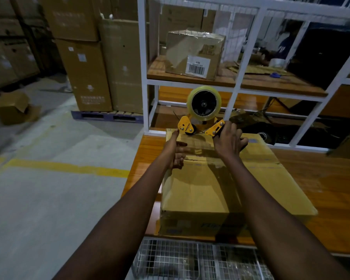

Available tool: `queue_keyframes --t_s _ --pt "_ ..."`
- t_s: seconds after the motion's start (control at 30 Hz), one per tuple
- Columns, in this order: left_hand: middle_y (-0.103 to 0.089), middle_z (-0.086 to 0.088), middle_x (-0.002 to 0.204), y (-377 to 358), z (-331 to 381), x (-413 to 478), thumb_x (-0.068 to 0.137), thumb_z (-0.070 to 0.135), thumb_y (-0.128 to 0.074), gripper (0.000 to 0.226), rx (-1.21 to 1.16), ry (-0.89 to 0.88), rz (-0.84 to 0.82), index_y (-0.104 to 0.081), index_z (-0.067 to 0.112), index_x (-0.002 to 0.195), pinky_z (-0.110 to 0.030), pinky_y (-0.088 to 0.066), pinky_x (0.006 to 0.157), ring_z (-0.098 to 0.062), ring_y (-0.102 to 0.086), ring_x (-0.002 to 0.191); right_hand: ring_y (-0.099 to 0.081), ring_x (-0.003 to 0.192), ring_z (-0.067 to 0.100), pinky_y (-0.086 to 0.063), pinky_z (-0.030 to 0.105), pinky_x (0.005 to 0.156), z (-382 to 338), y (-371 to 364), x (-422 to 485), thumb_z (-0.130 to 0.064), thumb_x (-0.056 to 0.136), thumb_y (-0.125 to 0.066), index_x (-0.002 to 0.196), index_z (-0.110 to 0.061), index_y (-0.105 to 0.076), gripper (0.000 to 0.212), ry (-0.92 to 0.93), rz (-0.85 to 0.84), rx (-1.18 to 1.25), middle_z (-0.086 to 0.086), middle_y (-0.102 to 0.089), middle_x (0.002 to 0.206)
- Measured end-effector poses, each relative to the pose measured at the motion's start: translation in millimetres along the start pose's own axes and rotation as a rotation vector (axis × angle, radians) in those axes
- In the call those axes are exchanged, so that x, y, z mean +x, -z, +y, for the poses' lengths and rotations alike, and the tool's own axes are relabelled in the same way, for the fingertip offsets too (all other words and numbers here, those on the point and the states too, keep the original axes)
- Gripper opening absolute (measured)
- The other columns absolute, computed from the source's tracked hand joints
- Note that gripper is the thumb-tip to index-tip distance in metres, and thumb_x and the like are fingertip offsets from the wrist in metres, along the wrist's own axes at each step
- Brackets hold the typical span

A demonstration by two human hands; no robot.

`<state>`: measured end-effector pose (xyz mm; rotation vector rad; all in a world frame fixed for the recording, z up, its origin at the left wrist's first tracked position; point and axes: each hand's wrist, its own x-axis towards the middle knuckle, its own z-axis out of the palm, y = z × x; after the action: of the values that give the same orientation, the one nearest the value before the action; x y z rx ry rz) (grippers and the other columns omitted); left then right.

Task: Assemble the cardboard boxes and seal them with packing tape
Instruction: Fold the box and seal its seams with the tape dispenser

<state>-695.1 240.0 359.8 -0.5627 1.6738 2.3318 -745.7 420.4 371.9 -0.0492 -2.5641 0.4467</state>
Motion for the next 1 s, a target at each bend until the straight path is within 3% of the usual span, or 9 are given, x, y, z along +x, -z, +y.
queue_keyframes --t_s 0.07,0.17,0.3,0.43,0.6,0.8,1.0 --pt "-0.073 -0.009 0.089 1.0 2.9 0.0 0.098 0.062 -0.037 0.066 -0.043 0.027 -0.085 -0.06 0.003 0.117 -0.019 -0.042 0.039 -0.013 -0.053 0.044 -0.045 0.108 0.034 -0.029 0.049 0.089 1.0 0.6 0.3 -0.023 0.094 -0.055 0.118 -0.015 -0.045 0.028 -0.005 -0.004 0.01 0.011 -0.049 0.119" --pt "-0.074 -0.005 0.097 0.9 4.0 -1.3 0.101 0.049 -0.045 0.047 -0.095 0.019 -0.104 -0.062 0.007 0.112 -0.017 -0.045 0.04 -0.011 -0.055 0.046 -0.044 0.109 0.034 -0.029 0.049 0.089 4.0 0.5 0.8 -0.024 0.094 -0.055 0.119 -0.015 -0.044 0.029 -0.011 -0.019 0.024 0.011 -0.049 0.121" --pt "-0.074 0.001 0.076 -4.7 3.9 -6.6 0.101 0.024 -0.05 0.021 -0.171 0.044 -0.094 -0.064 0.009 0.097 -0.016 -0.043 0.038 -0.007 -0.053 0.043 -0.045 0.11 0.035 -0.03 0.05 0.089 6.0 0.9 -1.4 -0.025 0.093 -0.058 0.121 -0.013 -0.044 0.033 -0.009 -0.027 0.023 0.013 -0.049 0.122" --pt "-0.071 0.002 0.065 -7.9 3.2 -4.8 0.099 0.015 -0.045 0.021 -0.248 0.074 -0.063 -0.064 0.007 0.1 -0.016 -0.042 0.037 -0.007 -0.053 0.04 -0.045 0.109 0.035 -0.029 0.048 0.089 4.4 2.3 -2.2 -0.026 0.094 -0.057 0.119 -0.014 -0.043 0.031 -0.013 -0.037 0.025 0.012 -0.049 0.122" --pt "-0.068 0.0 0.062 -10.2 -1.0 -2.8 0.099 0.029 -0.051 0.027 -0.341 0.068 -0.025 -0.063 0.006 0.091 -0.016 -0.043 0.037 -0.01 -0.052 0.038 -0.044 0.112 0.035 -0.029 0.049 0.091 2.4 3.7 -2.9 -0.023 0.095 -0.057 0.12 -0.014 -0.043 0.03 -0.016 -0.079 0.041 0.012 -0.048 0.124" --pt "-0.059 0.0 0.046 -7.6 -4.3 -3.3 0.101 0.007 -0.047 0.02 -0.267 0.002 0.103 -0.061 0.001 0.088 -0.014 -0.038 0.032 -0.005 -0.051 0.033 -0.043 0.108 0.034 -0.031 0.051 0.089 5.6 5.7 -0.1 -0.026 0.098 -0.052 0.121 -0.015 -0.041 0.028 0.029 -0.117 0.019 0.012 -0.046 0.121" --pt "-0.057 0.0 0.052 27.5 5.7 -6.7 0.096 0.007 -0.058 0.017 -0.044 -0.101 0.201 -0.063 0.005 0.08 -0.014 -0.037 0.036 -0.006 -0.046 0.036 -0.042 0.109 0.034 -0.033 0.052 0.09 13.5 2.1 -4.3 -0.025 0.096 -0.055 0.127 -0.015 -0.039 0.036 0.058 -0.141 0.028 0.011 -0.044 0.122"
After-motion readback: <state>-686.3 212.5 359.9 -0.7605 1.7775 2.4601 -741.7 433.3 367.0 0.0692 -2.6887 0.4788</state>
